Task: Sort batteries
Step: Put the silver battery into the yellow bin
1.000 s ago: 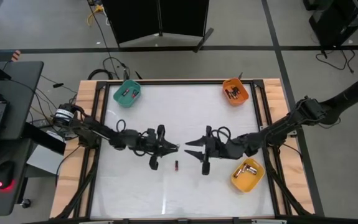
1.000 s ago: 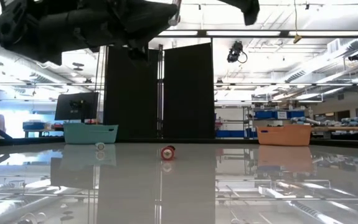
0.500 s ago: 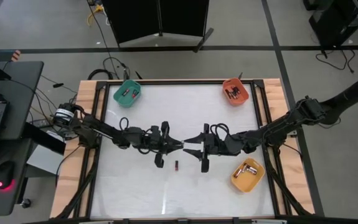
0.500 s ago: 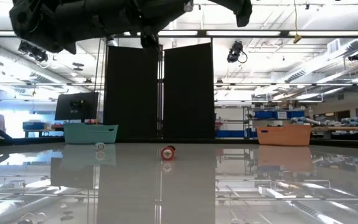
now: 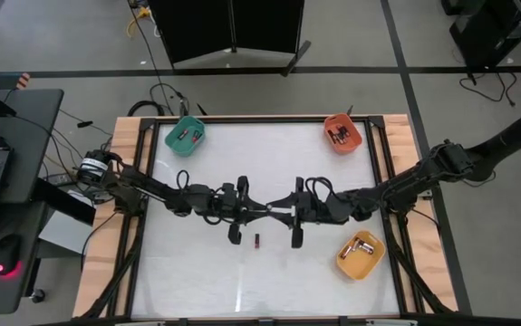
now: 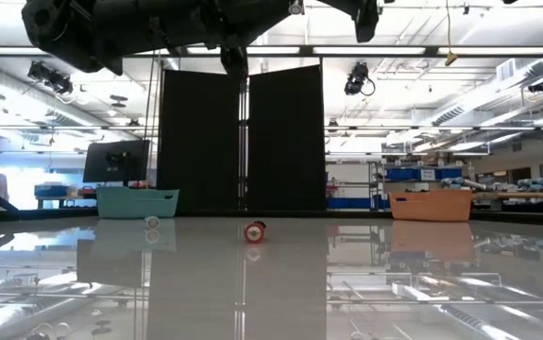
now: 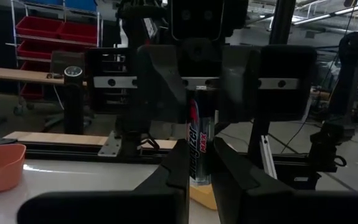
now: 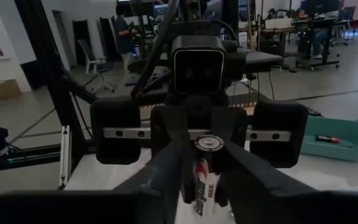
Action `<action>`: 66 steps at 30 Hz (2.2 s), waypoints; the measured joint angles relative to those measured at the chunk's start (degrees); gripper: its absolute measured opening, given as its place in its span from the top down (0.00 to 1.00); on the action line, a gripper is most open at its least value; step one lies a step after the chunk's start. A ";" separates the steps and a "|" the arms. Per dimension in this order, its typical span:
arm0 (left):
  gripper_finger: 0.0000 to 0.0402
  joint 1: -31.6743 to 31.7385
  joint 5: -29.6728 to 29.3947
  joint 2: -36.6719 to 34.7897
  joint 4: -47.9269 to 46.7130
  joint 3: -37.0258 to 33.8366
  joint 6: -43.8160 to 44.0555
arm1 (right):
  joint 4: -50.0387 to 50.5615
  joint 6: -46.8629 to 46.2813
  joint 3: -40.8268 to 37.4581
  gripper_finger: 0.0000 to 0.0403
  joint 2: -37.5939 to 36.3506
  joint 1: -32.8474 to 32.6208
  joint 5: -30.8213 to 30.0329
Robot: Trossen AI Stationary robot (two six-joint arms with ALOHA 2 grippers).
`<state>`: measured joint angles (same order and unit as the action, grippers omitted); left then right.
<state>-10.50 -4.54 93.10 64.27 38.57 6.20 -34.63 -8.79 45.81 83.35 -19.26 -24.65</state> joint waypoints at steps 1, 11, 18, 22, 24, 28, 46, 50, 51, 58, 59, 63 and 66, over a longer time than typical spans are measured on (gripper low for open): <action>0.89 0.00 0.08 0.00 0.00 0.00 0.01 | 0.04 0.19 0.00 0.74 0.00 0.19 0.31; 0.88 0.02 0.00 0.00 -0.34 0.00 -0.31 | 1.20 2.06 0.03 0.85 -0.13 1.61 2.33; 0.70 -0.02 -1.97 0.00 -2.88 0.09 -1.97 | 5.07 2.34 0.11 0.85 -3.23 1.31 1.88; 0.66 -0.07 -3.39 0.00 -5.50 0.09 -5.13 | 15.05 -0.18 1.83 0.85 -6.87 0.27 -0.22; 0.65 -0.07 -3.77 0.00 -7.08 0.09 -6.38 | 23.01 -3.00 3.61 0.85 -8.41 -0.59 -1.49; 0.65 -0.11 -3.82 0.00 -9.23 0.09 -7.78 | 41.54 -13.61 7.58 0.85 -9.90 -2.92 -1.68; 0.64 -1.30 -4.00 0.00 -11.58 0.04 -9.42 | 92.53 -75.16 8.33 0.85 -9.42 -23.69 13.80; 0.64 -1.96 -4.16 0.00 -11.62 0.04 -10.54 | 93.64 -80.60 4.80 0.85 -9.42 -26.16 15.52; 0.64 -2.00 -4.17 -0.01 -11.64 0.04 -10.54 | 93.32 -81.49 3.79 0.85 -9.42 -26.46 16.15; 0.64 -2.45 -4.94 -4.18 -19.51 0.00 -10.52 | 90.38 -83.96 -1.51 0.85 -9.38 -27.28 20.21; 0.64 -2.47 -4.98 -4.90 -20.67 0.00 -10.52 | 89.63 -84.05 -2.10 0.85 -9.38 -27.30 20.31; 0.64 -2.94 -5.07 -7.65 -26.34 0.00 -10.52 | 86.27 -83.90 -4.71 0.85 -9.38 -27.28 21.66; 0.64 -3.36 -5.39 -8.88 -30.09 0.00 -10.50 | 84.00 -83.76 -6.38 0.85 -9.38 -27.31 22.42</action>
<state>-13.86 -9.93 84.22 34.18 38.57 -4.29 49.36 -92.55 39.43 73.97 -46.57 -2.22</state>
